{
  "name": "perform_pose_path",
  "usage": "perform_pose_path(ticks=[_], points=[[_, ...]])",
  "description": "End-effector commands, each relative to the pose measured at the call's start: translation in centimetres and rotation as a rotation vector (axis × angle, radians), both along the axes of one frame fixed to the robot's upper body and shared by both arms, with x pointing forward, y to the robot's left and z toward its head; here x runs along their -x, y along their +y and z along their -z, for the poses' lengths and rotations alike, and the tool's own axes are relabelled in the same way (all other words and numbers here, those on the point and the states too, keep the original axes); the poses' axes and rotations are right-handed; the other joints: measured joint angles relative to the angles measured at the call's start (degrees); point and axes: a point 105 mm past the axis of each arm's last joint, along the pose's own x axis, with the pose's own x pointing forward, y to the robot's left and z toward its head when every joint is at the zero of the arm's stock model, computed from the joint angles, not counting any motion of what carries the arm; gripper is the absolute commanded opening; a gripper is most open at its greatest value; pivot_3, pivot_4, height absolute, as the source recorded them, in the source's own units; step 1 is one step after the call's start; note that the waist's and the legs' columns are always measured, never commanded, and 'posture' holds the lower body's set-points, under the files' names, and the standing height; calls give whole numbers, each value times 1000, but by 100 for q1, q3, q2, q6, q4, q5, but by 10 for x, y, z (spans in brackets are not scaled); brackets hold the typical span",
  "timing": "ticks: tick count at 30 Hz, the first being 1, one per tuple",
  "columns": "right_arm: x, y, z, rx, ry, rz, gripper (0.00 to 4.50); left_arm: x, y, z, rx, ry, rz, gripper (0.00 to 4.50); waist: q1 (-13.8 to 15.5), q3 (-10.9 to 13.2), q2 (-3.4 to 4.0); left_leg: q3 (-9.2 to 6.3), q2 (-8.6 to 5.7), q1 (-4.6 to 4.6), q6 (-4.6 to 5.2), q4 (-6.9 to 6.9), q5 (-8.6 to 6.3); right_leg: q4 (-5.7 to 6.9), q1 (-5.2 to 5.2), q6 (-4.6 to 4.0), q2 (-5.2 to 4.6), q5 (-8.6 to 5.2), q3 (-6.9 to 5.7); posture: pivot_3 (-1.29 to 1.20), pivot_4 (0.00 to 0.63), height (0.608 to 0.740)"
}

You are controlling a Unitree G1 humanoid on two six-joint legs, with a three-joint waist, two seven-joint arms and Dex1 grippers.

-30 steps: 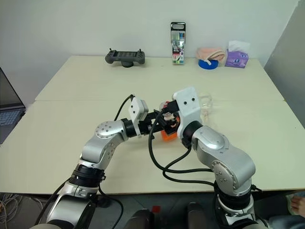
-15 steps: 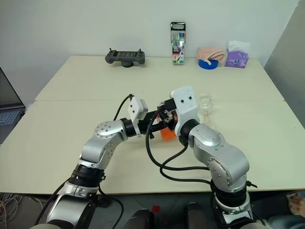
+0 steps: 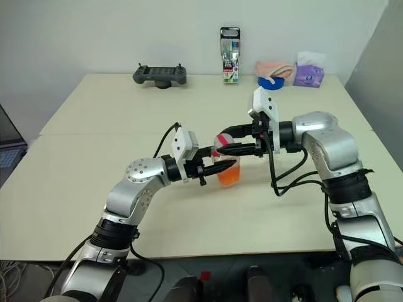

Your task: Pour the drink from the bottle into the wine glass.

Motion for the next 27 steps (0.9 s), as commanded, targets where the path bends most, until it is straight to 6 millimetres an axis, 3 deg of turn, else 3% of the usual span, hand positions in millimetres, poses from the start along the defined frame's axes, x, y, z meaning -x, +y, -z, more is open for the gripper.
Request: perform_pose_path(ticks=[1, 6, 12, 17, 27], points=[[14, 16, 3, 49, -28, -167, 1834, 3, 2, -24, 54, -80, -29, 1710, 6, 0, 0, -3, -1, -2, 0, 2, 0, 0, 0, 0, 0, 0, -2, 0, 150, 740], [13, 16, 1, 43, -42, -159, 1834, 5, 3, -22, 56, -74, -35, 1709, 51, 0, 0, 0, -12, -10, -3, 11, 1, -4, 1, 0, -13, 1, 3, 0, 150, 740], [0, 11, -12, -21, -127, -42, 3930, 2, -1, -25, 56, -77, -21, 1707, 81, 1, 1, -3, -9, -9, -3, 11, 1, -3, 0, -25, -11, 15, -2, 0, 150, 740], [-1, 4, -18, -83, -150, 44, 3941, -1, -4, -26, 54, -79, -15, 1706, 104, 0, 1, -1, -11, -10, -4, 11, 1, -5, 0, -25, -12, 16, 1, 0, 150, 740], [28, -8, -10, -142, -122, 180, 3941, -4, -5, -24, 51, -74, -6, 1706, 107, 0, 1, -2, -11, -14, -5, 12, 1, -5, -2, -22, -12, 14, 0, 0, 150, 740]])
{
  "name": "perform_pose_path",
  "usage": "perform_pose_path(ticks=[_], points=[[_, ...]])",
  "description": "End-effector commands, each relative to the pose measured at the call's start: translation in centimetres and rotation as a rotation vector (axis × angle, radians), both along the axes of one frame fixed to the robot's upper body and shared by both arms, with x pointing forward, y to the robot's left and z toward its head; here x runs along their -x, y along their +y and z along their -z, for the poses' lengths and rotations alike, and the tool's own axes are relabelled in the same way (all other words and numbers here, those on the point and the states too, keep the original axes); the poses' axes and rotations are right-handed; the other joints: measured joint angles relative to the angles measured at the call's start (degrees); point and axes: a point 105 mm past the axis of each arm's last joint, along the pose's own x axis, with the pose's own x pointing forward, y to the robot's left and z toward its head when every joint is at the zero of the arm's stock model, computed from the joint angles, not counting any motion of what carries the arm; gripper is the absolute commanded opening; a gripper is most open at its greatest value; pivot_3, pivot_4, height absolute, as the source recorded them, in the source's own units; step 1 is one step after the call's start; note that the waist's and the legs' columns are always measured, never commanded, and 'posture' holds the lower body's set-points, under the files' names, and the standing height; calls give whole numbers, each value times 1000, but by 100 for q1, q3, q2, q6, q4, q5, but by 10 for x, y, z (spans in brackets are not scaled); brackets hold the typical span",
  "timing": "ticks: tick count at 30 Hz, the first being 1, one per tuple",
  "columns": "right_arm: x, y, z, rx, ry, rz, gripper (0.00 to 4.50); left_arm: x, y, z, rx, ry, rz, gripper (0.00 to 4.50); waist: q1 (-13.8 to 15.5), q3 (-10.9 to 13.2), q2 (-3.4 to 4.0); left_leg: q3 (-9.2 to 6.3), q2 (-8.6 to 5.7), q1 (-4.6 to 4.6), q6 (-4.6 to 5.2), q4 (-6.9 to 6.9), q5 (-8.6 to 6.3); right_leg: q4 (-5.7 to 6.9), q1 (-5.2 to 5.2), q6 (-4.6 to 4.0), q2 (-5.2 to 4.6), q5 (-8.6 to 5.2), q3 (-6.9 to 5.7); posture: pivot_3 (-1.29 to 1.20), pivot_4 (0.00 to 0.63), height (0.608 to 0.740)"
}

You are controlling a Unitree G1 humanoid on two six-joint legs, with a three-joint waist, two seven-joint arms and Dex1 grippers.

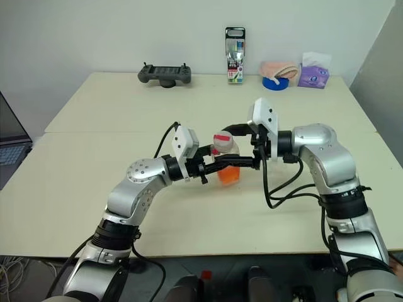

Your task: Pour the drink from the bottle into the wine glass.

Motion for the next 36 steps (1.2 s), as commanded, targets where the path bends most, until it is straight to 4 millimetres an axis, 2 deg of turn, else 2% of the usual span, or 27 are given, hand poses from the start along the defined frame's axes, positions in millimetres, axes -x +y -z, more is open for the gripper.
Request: perform_pose_path(ticks=[1, 4, 14, 21, 25, 28, 32, 36], points=[[10, 0, -14, -50, -33, 52, 3941, 0, -2, -16, 26, -63, 17, 1706, -3, 0, 0, 1, 0, 0, 0, 0, 0, 0, 0, 3, 0, -2, 0, 0, 150, 740], [3, 3, -13, -88, -10, 184, 3941, 0, -2, -16, 26, -63, 21, 1706, -15, 0, 0, 3, 1, 4, -1, 2, 1, 6, 0, 21, 2, -13, 3, 0, 150, 740], [10, 20, -15, -142, -1, 265, 3941, -1, -3, -15, 29, -62, 24, 1706, -2, 0, 0, 1, 0, 1, -2, 1, 2, 5, 0, 22, 3, -13, 2, 0, 150, 740], [1, 17, -15, -173, 39, 328, 3941, -2, -2, -15, 39, -58, 17, 1706, -6, 0, 0, 0, 1, 3, -1, 1, 1, 8, 0, 22, 4, -13, 1, 0, 150, 740], [3, 17, -16, -189, 59, 317, 3941, -2, -2, -15, 38, -57, 17, 1706, -5, 0, 0, 2, 0, 3, -1, 1, 1, 6, 0, 22, 4, -13, 2, 0, 150, 740], [7, 19, -19, -211, 69, 288, 3353, -2, -1, -16, 46, -60, 10, 1706, -6, 0, 0, 1, 1, 2, -1, -1, 1, 5, 0, 22, 4, -13, 1, 0, 150, 740], [10, 20, -23, -229, 74, 263, 1921, -3, -1, -15, 44, -61, 9, 1705, -4, 0, 0, 0, 1, 2, -1, 0, 1, 6, 1, 22, 4, -13, 1, 0, 150, 740], [4, 17, -22, -208, 63, 246, 1816, -3, -1, -16, 42, -65, 10, 1698, -6, 0, 0, 1, 1, 3, 0, 0, 1, 7, 0, 22, 5, -13, 2, 0, 150, 740]])
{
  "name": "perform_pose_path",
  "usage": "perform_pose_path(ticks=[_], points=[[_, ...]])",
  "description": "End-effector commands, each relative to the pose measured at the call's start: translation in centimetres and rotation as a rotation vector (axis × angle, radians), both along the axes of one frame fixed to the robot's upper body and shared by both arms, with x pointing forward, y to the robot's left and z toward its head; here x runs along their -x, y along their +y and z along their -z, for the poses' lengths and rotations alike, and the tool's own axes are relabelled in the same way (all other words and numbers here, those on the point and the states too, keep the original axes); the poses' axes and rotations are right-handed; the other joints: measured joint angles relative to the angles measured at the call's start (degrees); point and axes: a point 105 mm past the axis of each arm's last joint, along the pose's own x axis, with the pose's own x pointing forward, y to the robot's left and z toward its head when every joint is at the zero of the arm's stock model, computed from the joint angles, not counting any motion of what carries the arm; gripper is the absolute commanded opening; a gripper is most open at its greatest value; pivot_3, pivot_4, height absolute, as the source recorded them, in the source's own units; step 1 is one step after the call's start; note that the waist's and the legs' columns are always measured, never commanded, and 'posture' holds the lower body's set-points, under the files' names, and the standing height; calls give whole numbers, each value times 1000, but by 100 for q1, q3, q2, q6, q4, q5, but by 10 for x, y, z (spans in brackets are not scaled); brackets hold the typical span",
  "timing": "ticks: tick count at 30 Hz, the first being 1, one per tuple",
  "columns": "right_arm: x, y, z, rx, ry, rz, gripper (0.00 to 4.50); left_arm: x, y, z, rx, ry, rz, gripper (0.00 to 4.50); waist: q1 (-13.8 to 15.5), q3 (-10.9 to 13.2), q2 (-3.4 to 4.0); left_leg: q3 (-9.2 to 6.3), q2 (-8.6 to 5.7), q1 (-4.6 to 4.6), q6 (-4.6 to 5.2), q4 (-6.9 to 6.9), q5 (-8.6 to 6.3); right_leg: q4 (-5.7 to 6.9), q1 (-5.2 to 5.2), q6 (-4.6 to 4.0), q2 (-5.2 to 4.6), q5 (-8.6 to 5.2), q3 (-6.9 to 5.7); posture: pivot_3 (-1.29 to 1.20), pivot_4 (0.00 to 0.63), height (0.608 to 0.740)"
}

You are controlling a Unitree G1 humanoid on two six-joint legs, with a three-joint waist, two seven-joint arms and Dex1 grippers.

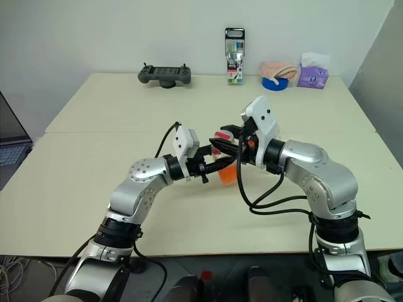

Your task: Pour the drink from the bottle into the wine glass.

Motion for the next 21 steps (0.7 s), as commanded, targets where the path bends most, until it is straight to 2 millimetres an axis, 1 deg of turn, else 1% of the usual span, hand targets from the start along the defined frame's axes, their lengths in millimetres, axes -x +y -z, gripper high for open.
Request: perform_pose_path(ticks=[1, 3, 6, 7, 10, 13, 15, 17, 21], points=[[4, 2, -14, 13, -74, -83, 1816, 0, -1, -19, 32, -64, 2, 1698, -1, 0, 0, 0, 0, 0, 0, 0, 0, 0, 0, 0, 0, 0, 0, 0, 150, 740], [11, 3, -11, 63, -88, -197, 1816, 0, -1, -19, 30, -62, 2, 1698, -1, 0, 0, 1, -1, 0, 0, 0, 0, -1, 0, 0, 0, 0, 0, 0, 150, 740], [25, -2, -2, 149, -77, -402, 1816, 0, -1, -18, 27, -60, 6, 1696, -1, 0, 0, 1, -1, -1, 1, -1, 0, -7, 3, 1, 0, 0, -2, 0, 150, 740], [24, -5, -1, 166, -81, -434, 1816, 1, -1, -18, 26, -60, 7, 1695, -1, 0, 0, 1, -2, -2, 1, -1, 0, -11, 4, 1, 0, -1, -2, 0, 150, 740], [13, -9, -5, 177, -110, -467, 1816, 2, -1, -19, 26, -62, 8, 1695, -13, 0, 0, 3, 0, -1, 1, -1, -1, -12, 4, 1, 0, 0, 0, 0, 150, 740], [7, -10, -11, 179, -140, -492, 1816, 3, -1, -20, 27, -63, 6, 1695, -25, 0, 0, 5, 4, 6, 1, -2, -1, -3, 3, 0, 4, 0, 1, 0, 150, 740], [3, -11, -24, 154, -184, -495, 1816, 4, 0, -19, 26, -60, 3, 1695, -24, 1, 0, 2, 5, 6, 1, -1, 0, 2, 1, 0, 5, 0, -1, 0, 150, 740], [2, -14, -32, 141, -203, -500, 1816, 4, 1, -18, 26, -57, 0, 1695, -19, 1, 0, 2, 4, 5, 1, -1, 0, 2, 1, 0, 5, 0, 1, 0, 150, 740], [3, -17, -38, 117, -213, -520, 1816, 5, -1, -18, 32, -50, 5, 1695, 2, 1, 0, 2, 0, 1, 0, -1, 0, -5, 2, -1, 0, 1, 1, 0, 150, 740]])
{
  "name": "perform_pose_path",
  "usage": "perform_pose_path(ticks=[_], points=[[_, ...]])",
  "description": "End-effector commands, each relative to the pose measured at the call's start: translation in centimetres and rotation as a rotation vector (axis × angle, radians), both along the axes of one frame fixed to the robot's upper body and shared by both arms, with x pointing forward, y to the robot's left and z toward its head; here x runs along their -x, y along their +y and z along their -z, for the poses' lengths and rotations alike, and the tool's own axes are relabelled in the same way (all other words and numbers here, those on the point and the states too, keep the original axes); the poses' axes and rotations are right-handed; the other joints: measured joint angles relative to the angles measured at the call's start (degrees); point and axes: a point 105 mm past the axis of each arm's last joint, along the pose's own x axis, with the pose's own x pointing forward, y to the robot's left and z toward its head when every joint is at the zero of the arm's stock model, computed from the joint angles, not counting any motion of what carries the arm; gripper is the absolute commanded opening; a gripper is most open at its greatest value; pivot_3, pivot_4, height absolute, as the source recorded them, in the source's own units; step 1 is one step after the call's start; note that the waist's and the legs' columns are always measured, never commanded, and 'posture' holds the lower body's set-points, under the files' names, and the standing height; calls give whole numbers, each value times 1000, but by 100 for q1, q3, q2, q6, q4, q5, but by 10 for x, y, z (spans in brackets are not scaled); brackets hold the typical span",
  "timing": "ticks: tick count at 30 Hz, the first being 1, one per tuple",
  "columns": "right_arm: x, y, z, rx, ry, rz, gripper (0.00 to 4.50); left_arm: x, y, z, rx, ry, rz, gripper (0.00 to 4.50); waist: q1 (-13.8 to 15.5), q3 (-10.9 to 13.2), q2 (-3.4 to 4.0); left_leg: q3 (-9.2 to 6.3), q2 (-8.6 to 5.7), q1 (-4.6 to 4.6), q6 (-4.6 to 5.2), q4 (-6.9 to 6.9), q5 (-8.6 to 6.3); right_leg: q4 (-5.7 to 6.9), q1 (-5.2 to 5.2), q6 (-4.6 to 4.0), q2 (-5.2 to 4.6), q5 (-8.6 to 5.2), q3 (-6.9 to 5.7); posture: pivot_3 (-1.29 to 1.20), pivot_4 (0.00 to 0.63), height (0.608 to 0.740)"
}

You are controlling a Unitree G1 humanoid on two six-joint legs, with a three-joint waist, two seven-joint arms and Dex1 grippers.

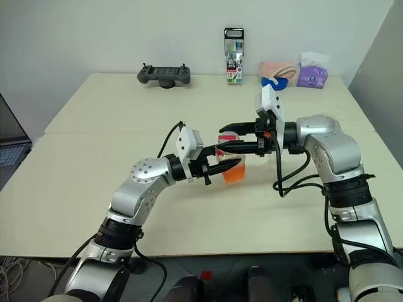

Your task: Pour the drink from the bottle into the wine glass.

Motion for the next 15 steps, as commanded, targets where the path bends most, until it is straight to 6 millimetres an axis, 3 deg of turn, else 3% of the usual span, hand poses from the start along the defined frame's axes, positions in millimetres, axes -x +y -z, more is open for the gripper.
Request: perform_pose_path(ticks=[1, 7, 15], points=[[11, -3, -28, -44, -114, -70, 1816, -4, 6, -11, 44, -10, -32, 1695, 3, 0, 0, 0, -1, -2, 0, 0, 0, -1, 0, -1, -1, 1, 0, 0, 150, 740], [28, -11, -11, 94, -118, -156, 1816, -2, 0, -23, 92, 11, 13, 1693, 11, 0, 0, -1, -4, -4, 0, 0, 0, -4, 0, -21, -3, 12, -2, 0, 150, 740], [12, -26, -5, 213, -175, -105, 1816, 2, -2, -19, 73, 48, 52, 1692, -17, 1, 2, 2, 1, 6, 0, 1, 0, 6, 0, 1, 1, -1, 0, 0, 150, 740]])
